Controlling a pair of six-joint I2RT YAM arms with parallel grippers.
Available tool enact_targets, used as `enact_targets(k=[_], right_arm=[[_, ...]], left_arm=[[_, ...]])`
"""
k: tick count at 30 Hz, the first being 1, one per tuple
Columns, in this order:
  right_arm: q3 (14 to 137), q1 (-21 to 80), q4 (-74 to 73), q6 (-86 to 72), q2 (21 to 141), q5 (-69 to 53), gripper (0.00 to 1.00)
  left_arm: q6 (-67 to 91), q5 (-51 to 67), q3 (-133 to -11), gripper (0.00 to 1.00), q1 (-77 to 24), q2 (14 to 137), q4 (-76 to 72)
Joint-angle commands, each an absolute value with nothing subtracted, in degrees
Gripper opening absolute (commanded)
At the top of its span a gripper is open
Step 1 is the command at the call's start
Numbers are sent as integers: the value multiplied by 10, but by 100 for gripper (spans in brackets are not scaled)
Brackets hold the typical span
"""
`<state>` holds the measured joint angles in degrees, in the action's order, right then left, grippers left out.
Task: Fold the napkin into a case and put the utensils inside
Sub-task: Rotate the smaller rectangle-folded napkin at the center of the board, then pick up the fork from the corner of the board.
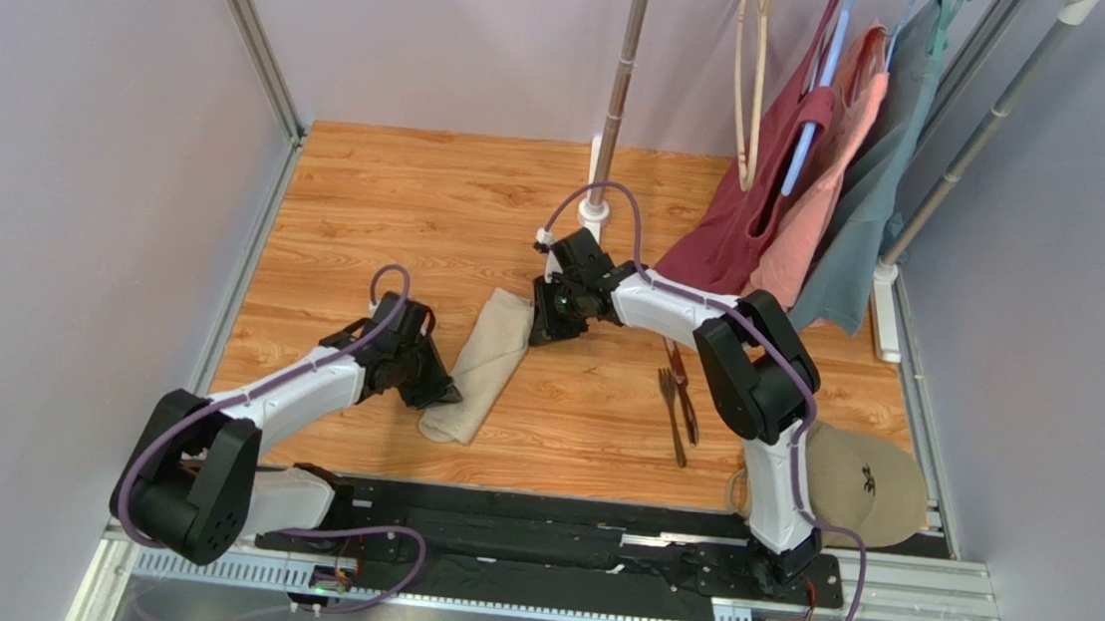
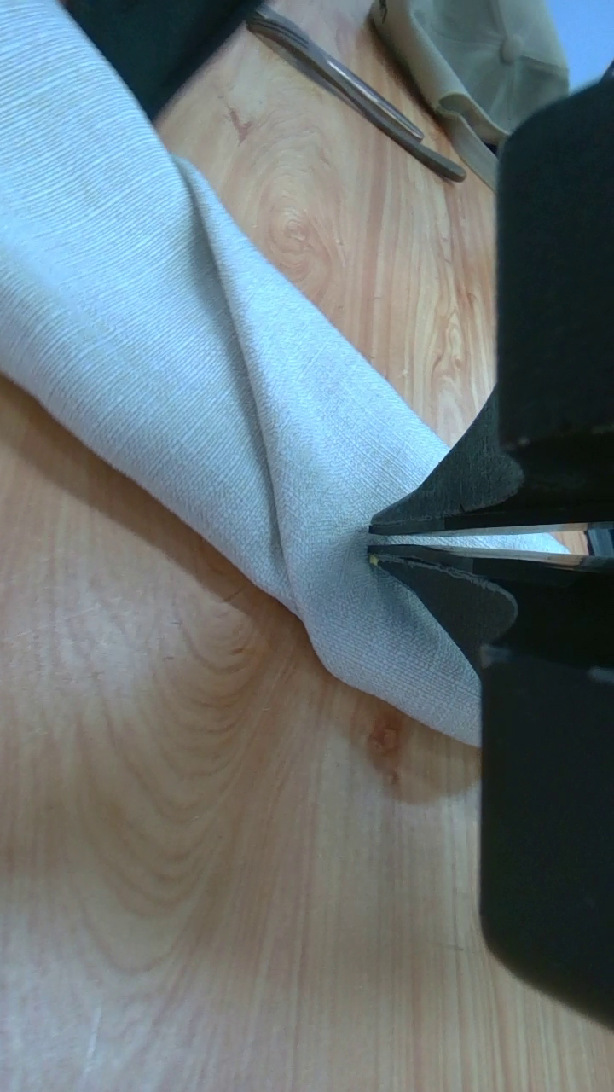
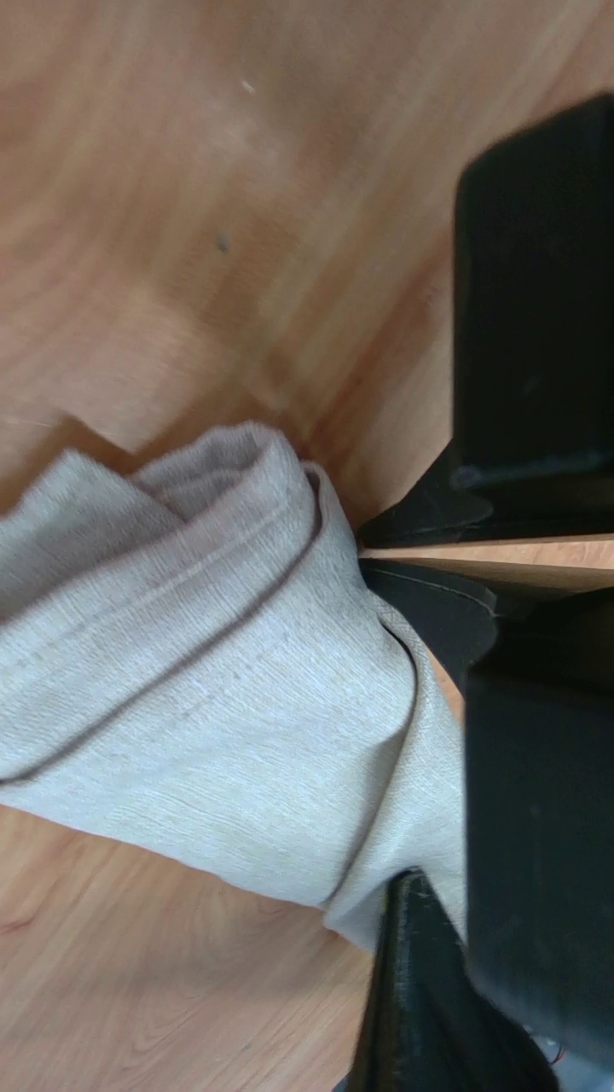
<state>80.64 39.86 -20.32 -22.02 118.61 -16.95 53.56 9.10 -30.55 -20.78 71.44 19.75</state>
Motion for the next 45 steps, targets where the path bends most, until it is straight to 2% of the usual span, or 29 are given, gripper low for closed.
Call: enact_targets(k=[1, 3, 4, 6, 7, 11, 14, 15, 16, 20, 24, 29, 31, 36, 40, 45], right_arm=[[874, 391, -245, -198, 1202, -160, 14], [871, 384, -267, -196, 1175, -139, 23], [868, 381, -294, -193, 1165, -128, 33], [855, 374, -320, -177, 1123, -85, 43], [847, 370, -339, -172, 1107, -74, 52], [794, 336, -372, -166, 1044, -80, 61], [755, 300, -383, -184, 990, -70, 71], [733, 291, -382, -184, 977, -64, 78], [723, 283, -383, -182, 968, -57, 79], [709, 232, -402, -179, 950, -46, 77], [696, 197, -425, -180, 952, -50, 58], [644, 183, -432, -167, 947, -8, 57], [625, 180, -434, -167, 934, -11, 54], [560, 195, -425, -169, 866, -11, 58], [531, 214, -412, -183, 829, -30, 58], [526, 247, -382, -186, 861, -35, 48]], left_arm=[[547, 97, -300, 17, -213, 658, 198], [529, 93, -313, 20, -214, 637, 219], [522, 96, -325, 22, -214, 622, 227], [502, 109, -336, 23, -214, 600, 245], [495, 119, -341, 23, -214, 592, 246], [485, 151, -335, 18, -214, 568, 278], [496, 151, -313, 15, -214, 546, 295], [497, 148, -307, 14, -214, 533, 298], [499, 142, -292, 14, -214, 528, 299], [504, 133, -261, 11, -214, 529, 298], [505, 120, -237, 9, -214, 533, 275], [495, 115, -240, 9, -214, 537, 280], [493, 120, -247, 10, -218, 512, 288], [479, 102, -284, 22, -227, 410, 334], [470, 145, -315, 26, -228, 402, 329], [462, 174, -339, 31, -245, 431, 292]])
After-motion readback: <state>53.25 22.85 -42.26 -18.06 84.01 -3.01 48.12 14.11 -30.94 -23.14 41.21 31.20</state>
